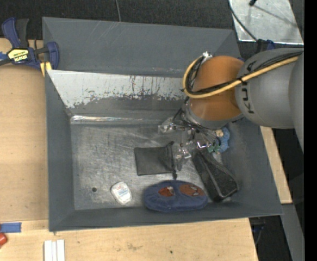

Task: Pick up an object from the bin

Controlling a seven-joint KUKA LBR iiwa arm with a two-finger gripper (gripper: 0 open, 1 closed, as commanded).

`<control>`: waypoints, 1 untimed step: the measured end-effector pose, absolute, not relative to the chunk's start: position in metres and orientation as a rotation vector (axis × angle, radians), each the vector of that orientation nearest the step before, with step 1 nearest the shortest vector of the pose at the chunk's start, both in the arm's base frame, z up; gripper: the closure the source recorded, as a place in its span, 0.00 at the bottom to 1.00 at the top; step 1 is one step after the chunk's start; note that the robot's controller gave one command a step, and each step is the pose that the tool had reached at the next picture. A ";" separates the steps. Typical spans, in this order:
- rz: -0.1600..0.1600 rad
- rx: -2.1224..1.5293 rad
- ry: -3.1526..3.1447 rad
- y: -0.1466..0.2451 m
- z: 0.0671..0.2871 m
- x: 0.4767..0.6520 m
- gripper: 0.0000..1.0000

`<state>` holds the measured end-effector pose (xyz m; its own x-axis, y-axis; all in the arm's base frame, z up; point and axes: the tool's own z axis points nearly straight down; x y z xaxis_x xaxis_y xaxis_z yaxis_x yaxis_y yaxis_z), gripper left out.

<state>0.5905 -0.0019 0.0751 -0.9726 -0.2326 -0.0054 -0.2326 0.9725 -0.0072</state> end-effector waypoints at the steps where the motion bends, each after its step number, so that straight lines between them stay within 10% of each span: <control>1: -0.003 -0.363 3.093 0.001 0.079 0.595 1.00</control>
Offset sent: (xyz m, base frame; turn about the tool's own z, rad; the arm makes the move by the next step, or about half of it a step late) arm 0.0000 0.0000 0.0000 0.0000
